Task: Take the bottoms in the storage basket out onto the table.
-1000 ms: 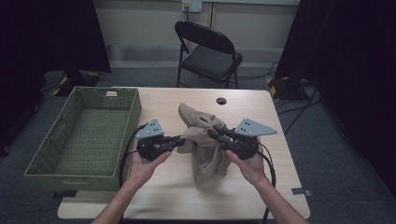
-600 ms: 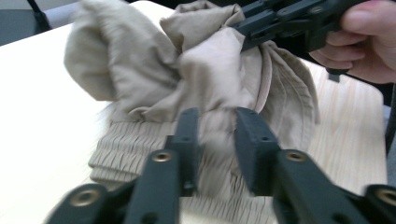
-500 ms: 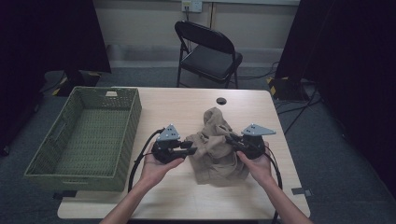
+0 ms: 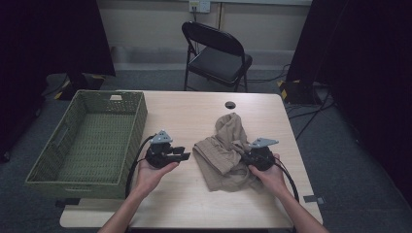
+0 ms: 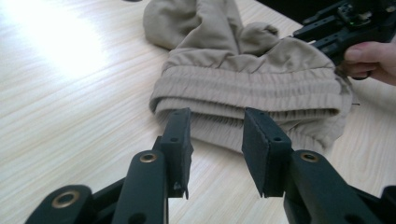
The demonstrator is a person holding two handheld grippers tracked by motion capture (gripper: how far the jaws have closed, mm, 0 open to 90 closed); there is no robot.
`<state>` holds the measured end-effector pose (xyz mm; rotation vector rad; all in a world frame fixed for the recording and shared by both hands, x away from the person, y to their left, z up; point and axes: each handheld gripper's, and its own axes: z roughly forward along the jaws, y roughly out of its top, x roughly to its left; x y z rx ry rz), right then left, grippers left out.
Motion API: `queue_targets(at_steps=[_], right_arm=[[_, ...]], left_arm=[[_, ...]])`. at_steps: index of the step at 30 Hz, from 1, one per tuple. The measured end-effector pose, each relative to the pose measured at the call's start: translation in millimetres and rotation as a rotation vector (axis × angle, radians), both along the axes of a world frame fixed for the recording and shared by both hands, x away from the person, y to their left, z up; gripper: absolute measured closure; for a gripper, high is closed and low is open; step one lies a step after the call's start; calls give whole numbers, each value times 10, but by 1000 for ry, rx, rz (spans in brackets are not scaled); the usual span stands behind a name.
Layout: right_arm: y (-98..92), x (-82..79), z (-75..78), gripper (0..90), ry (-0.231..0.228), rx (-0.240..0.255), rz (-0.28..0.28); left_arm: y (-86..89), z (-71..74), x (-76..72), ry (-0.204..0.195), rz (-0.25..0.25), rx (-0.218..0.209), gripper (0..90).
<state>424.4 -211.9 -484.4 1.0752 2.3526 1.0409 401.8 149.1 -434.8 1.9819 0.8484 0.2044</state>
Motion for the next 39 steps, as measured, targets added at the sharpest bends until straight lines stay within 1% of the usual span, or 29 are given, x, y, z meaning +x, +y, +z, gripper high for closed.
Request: queue_targets(at_steps=[2,3,5,6,7,9,11,12,13,15,16,18,19,20,21,22,23,24,25,26,27,29,31,33,35,36,37,38,39], right_arm=[[-12,-30,28,686,5,-6,6],[-22,-48,54,632,-1,-3,5],[-36,-67,121,568,-12,10,11],[-50,-76,186,545,-23,22,17],[-88,-90,294,516,-38,66,17],[-130,-115,396,506,-65,105,3],[-168,-165,546,476,-101,146,-1],[-171,-183,586,472,-114,152,-2],[-173,-206,632,472,-126,170,0],[-143,-253,700,478,-141,191,6],[-104,-272,725,500,-133,184,33],[-2,-312,754,524,-148,161,61],[35,-323,756,544,-150,164,71],[87,-332,749,566,-146,170,91],[157,-336,721,583,-144,164,115],[200,-336,696,594,-142,148,126],[261,-319,634,600,-134,114,136],[286,-297,586,601,-124,97,136],[305,-262,509,608,-116,69,127],[303,-209,426,623,-112,26,120],[274,-139,340,620,-96,-13,96],[188,-65,267,613,-66,-6,84],[115,-34,215,603,-55,-16,68],[78,-32,160,602,-49,-16,63],[71,-45,89,602,-34,-38,70],[70,-50,68,603,-29,-40,74],[71,-57,39,603,-18,-42,85],[72,-63,27,603,-13,-45,89],[79,-86,13,603,-20,-47,83]], left_arm=[[1,-11,0,7,0,1,626],[1,-14,1,9,-4,4,634],[-9,-19,2,15,-2,8,653],[-17,-20,-1,22,-2,11,655],[-22,-25,0,22,-7,9,659],[-38,-37,3,19,-13,16,659],[-47,-57,8,26,-17,17,658],[-49,-68,8,30,-16,17,656],[-50,-78,9,32,-16,17,655],[-45,-102,11,41,-13,19,653],[-36,-113,12,45,-6,16,653],[-24,-135,6,57,0,11,655],[-20,-142,4,58,-3,20,654],[-16,-150,0,63,-5,23,650],[-14,-154,1,64,-6,21,646],[-14,-159,3,65,-6,23,646],[-15,-161,3,65,-6,25,642],[-16,-166,0,64,-4,22,640],[-14,-168,1,68,-6,22,636],[-11,-168,1,66,-7,29,637],[-9,-166,0,64,-4,30,637],[2,-162,1,62,-8,26,634],[11,-168,7,65,-3,28,621],[8,-186,14,72,2,31,618],[0,-198,12,75,5,48,615],[-6,-205,-1,65,7,61,615],[-7,-214,-7,66,5,59,616],[-10,-238,-14,76,6,55,616],[-16,-260,-14,83,3,60,613]])
